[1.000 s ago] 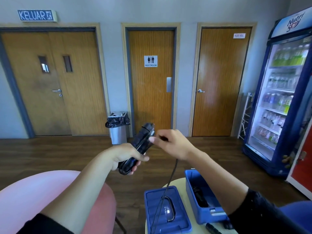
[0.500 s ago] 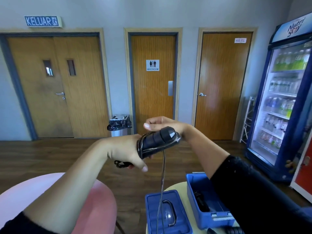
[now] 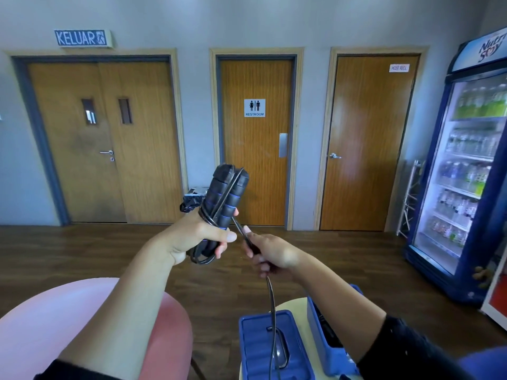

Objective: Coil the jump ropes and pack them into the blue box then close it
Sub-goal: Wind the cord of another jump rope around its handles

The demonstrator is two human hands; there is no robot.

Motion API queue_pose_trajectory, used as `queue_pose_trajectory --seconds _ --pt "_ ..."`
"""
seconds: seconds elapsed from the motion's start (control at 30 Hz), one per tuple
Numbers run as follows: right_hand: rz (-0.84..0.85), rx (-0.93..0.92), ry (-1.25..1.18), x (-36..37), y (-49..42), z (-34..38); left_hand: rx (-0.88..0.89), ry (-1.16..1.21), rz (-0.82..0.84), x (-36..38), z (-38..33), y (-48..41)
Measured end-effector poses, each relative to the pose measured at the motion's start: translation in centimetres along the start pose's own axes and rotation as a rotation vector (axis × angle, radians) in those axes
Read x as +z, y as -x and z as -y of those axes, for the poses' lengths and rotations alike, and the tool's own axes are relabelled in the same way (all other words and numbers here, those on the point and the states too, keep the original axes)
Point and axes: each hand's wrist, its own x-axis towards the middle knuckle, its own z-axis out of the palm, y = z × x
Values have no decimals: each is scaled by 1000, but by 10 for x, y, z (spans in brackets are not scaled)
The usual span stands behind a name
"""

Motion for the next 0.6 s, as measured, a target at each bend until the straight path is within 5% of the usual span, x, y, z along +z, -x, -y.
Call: queue_pose_trajectory --seconds 0.2,0.37,0.47,0.6 --pt "-125 178 204 1 20 -8 -102 -77 -106 -6 -5 2" --pt "-432 -414 771 -8 31 23 -306 -405 -113 0 5 -10" --pt "-309 -690 1023 -15 23 60 -319 -624 30 12 -4 -14" --pt "31 -652 855 -31 8 95 -253 -764 256 22 -22 -7"
